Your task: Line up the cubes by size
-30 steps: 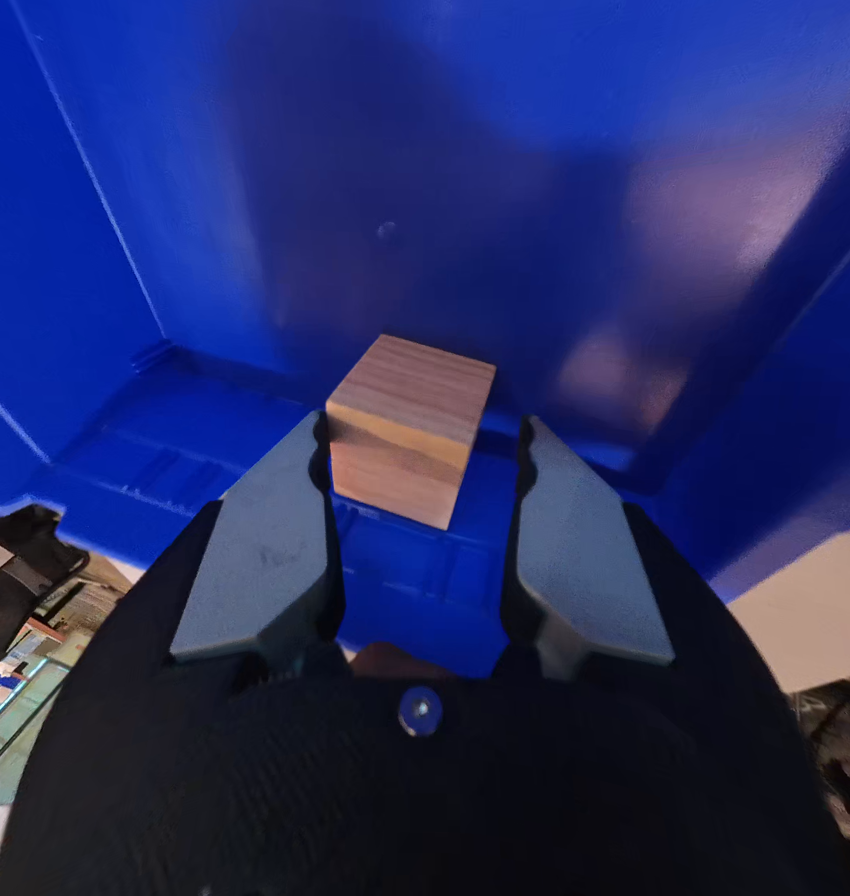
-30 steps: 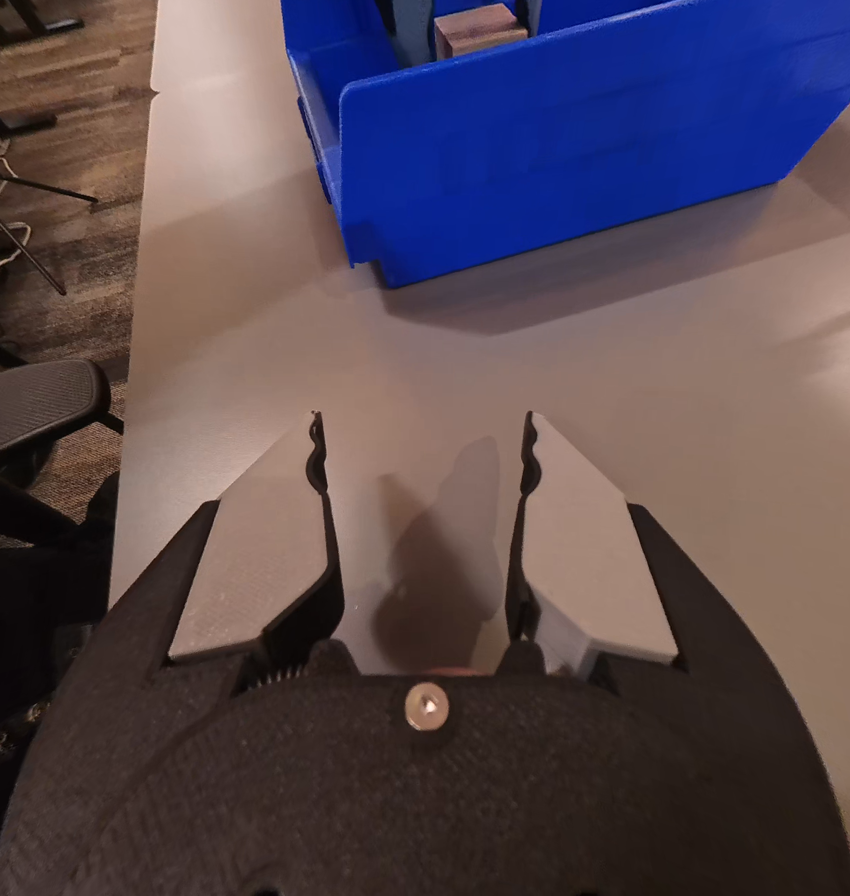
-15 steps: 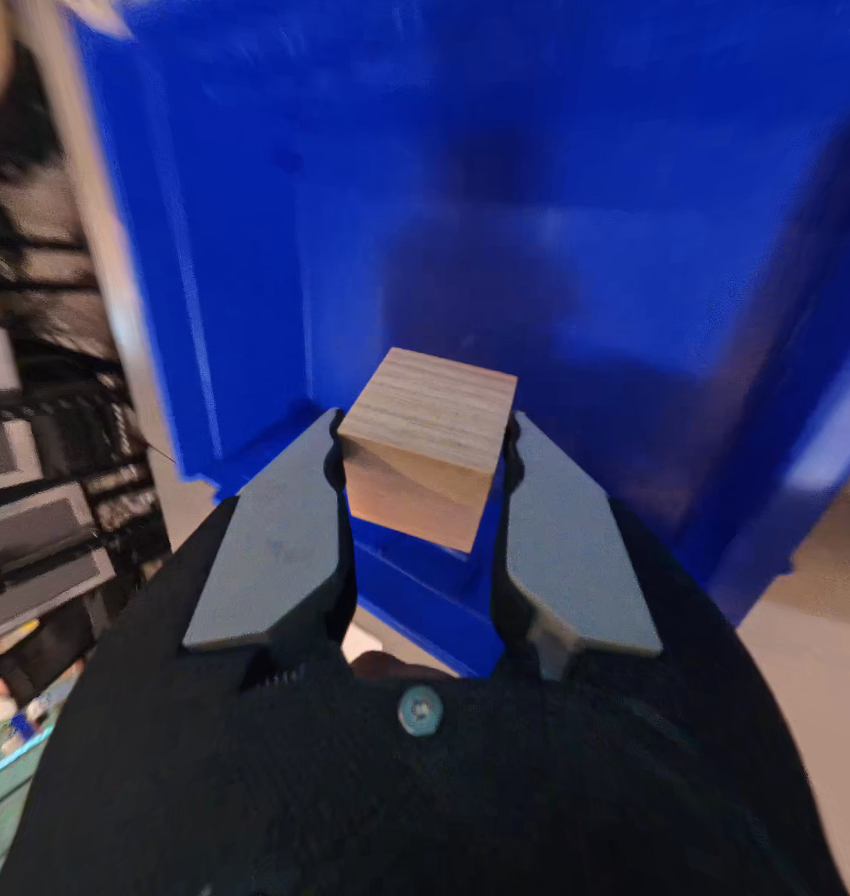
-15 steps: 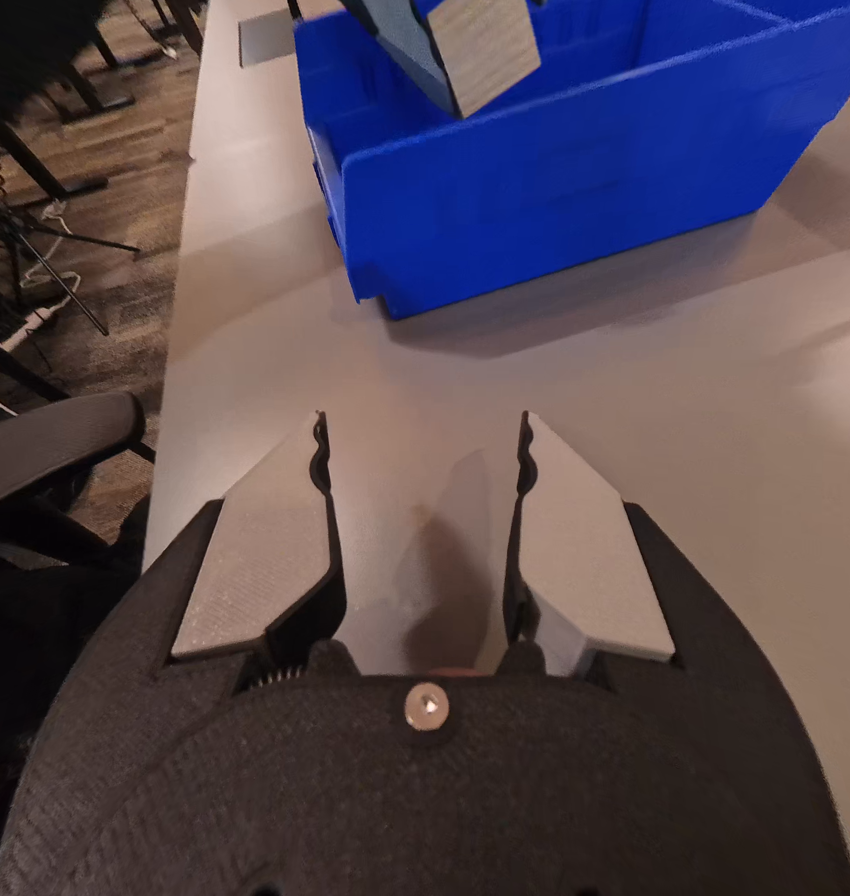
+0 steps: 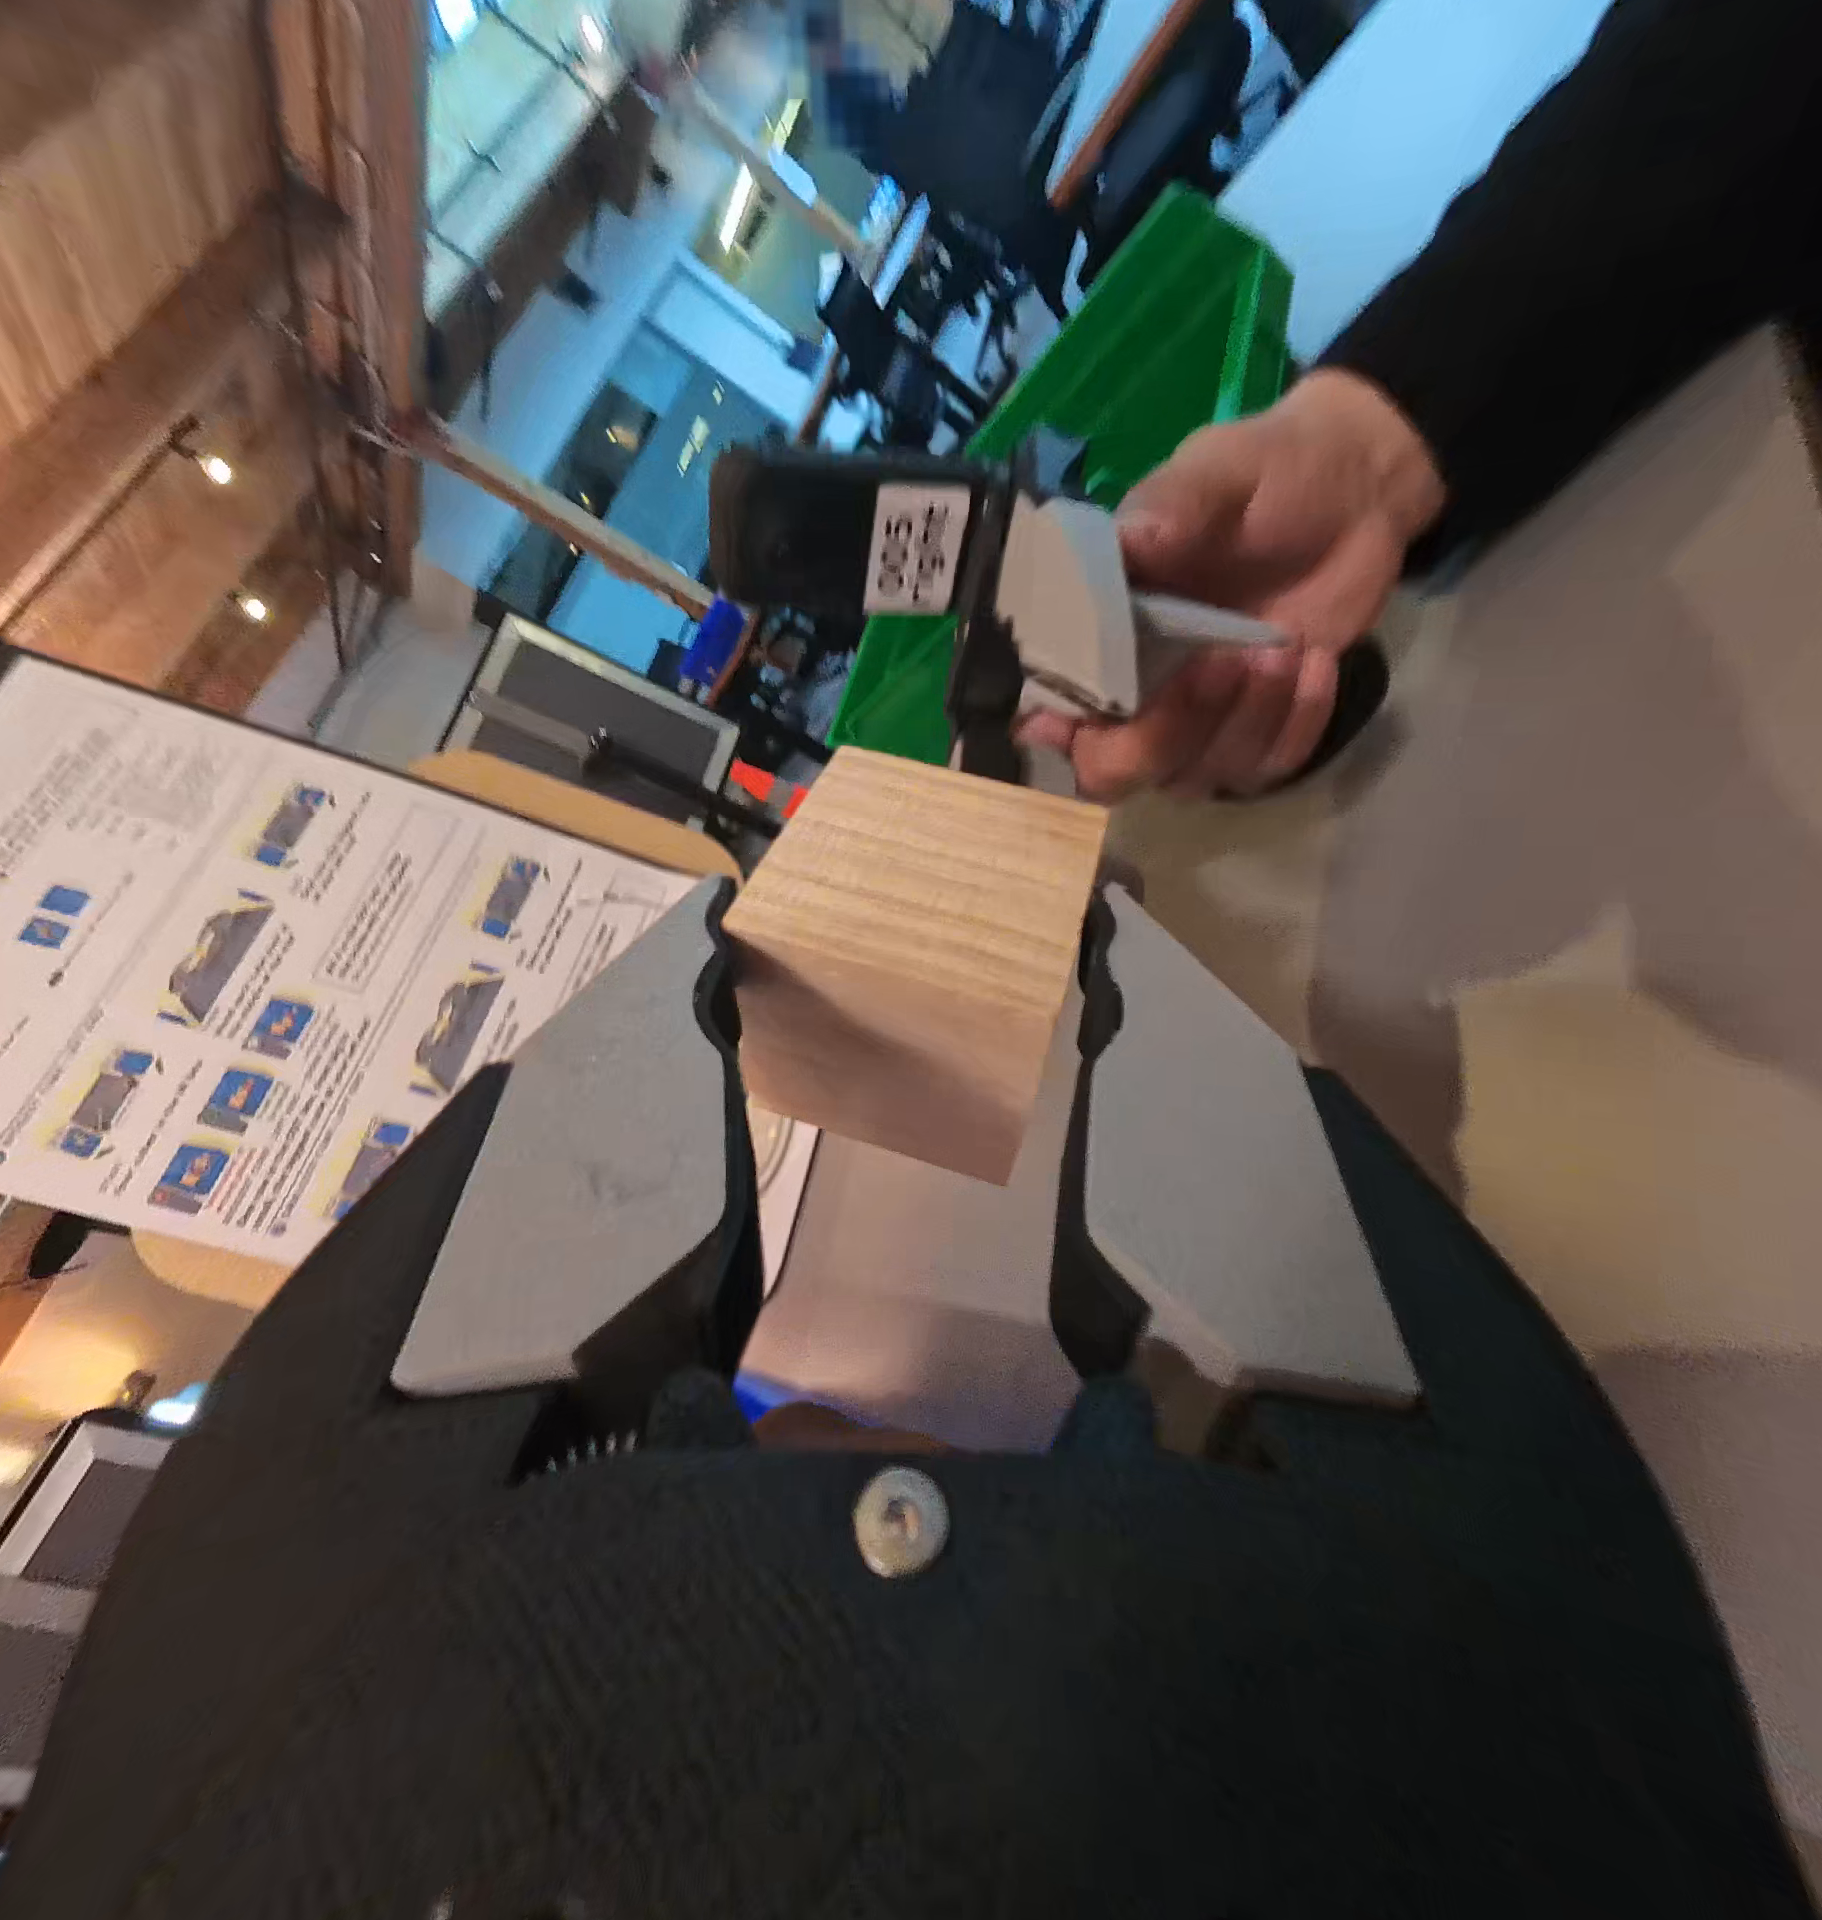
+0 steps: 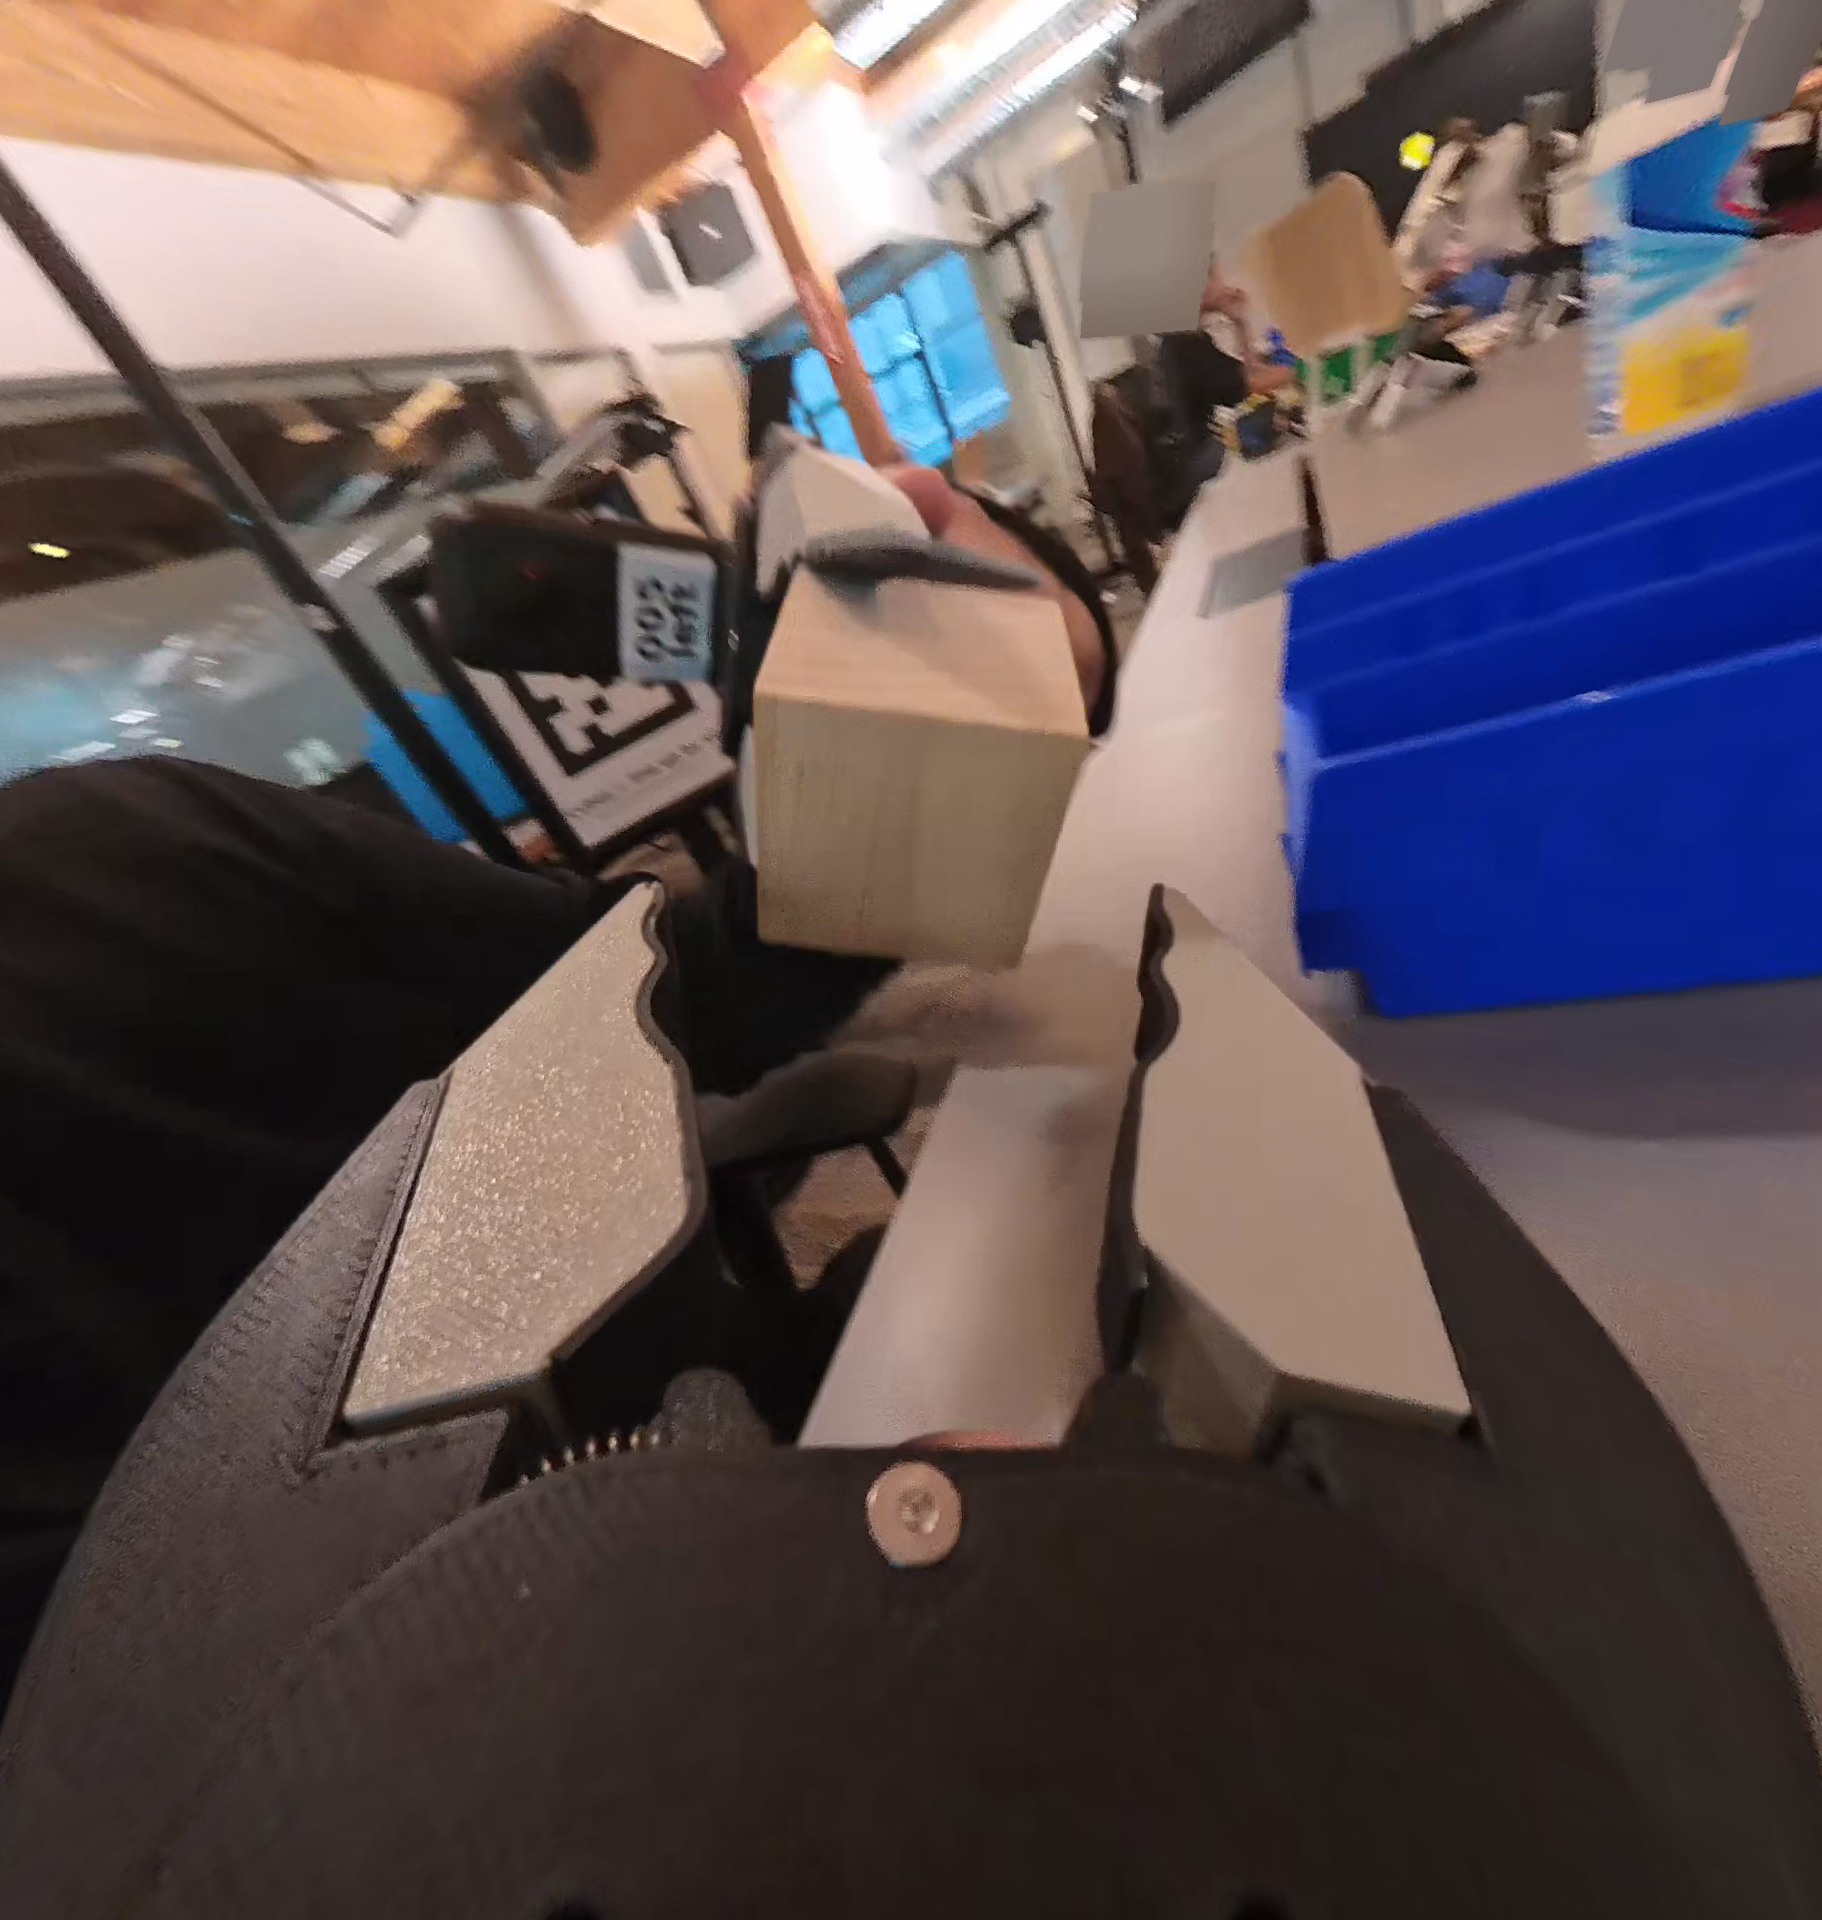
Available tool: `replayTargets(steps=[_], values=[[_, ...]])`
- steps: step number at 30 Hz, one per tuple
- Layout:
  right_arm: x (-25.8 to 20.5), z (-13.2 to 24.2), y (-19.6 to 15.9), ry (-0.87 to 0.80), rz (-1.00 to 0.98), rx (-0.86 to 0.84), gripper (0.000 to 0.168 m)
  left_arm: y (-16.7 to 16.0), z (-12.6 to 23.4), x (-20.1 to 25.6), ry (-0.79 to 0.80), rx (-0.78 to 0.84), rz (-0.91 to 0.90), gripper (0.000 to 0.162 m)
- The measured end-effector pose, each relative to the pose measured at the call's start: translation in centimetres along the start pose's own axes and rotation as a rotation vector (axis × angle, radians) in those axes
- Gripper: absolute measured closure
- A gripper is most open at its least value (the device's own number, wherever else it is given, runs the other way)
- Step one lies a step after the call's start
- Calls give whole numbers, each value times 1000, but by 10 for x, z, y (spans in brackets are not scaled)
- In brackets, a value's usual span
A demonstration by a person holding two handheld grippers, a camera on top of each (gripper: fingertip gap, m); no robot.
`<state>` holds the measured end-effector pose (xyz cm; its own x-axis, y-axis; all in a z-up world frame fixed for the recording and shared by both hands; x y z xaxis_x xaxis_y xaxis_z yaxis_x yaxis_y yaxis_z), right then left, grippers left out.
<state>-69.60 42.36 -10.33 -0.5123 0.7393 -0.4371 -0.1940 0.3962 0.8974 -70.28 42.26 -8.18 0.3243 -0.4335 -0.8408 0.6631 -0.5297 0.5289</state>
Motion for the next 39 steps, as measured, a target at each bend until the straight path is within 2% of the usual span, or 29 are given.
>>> replayTargets(steps=[5, 7, 11, 13, 25, 30, 34, 35, 36, 37, 38, 39], values=[[-13, -3, 5, 96, -34, 49, 84, 7, -12, 10, 58, 49, 31, 97], [-11, -4, 5, 94, -50, 60, 91, 5, -15, 14, 61, 58, 51, 98], [-3, -7, 3, 78, -84, 64, 93, 4, -27, 25, 37, 46, 35, 97], [2, -7, 2, 60, -95, 65, 101, 3, -31, 26, 41, 39, 29, 97], [10, -4, -4, 2, -111, 46, 103, -5, -34, 30, 40, 4, 58, 98], [19, -2, -7, -38, -137, 39, 103, -15, -24, 31, 7, -41, 94, 100], [18, 6, 2, -63, -118, 70, 102, -20, 1, 9, 76, -46, 124, 99], [17, 8, 5, -72, -101, 74, 103, -22, 8, 0, 114, -38, 136, 108], [17, 10, 7, -95, -69, 67, 103, -22, 16, -10, 164, -21, 145, 129], [15, 12, 9, -126, -24, 60, 103, -21, 24, -17, 193, -2, 158, 135], [13, 15, 12, -149, 17, 60, 103, -19, 30, -19, 188, 13, 184, 144], [10, 17, 16, -171, 51, 60, 103, -17, 35, -18, 160, 29, 213, 162]])
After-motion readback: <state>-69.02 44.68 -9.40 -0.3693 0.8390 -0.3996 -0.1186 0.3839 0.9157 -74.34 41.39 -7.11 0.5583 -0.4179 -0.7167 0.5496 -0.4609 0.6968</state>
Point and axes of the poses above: each gripper's, where its closed fingertips meet, z back along the fingers, y out of its top, x = y × z across the jaws, the point moved 1 cm from there along z, back along the fingers, and after that the axes turned 2 degrees about -z, right-handed, at the moved point
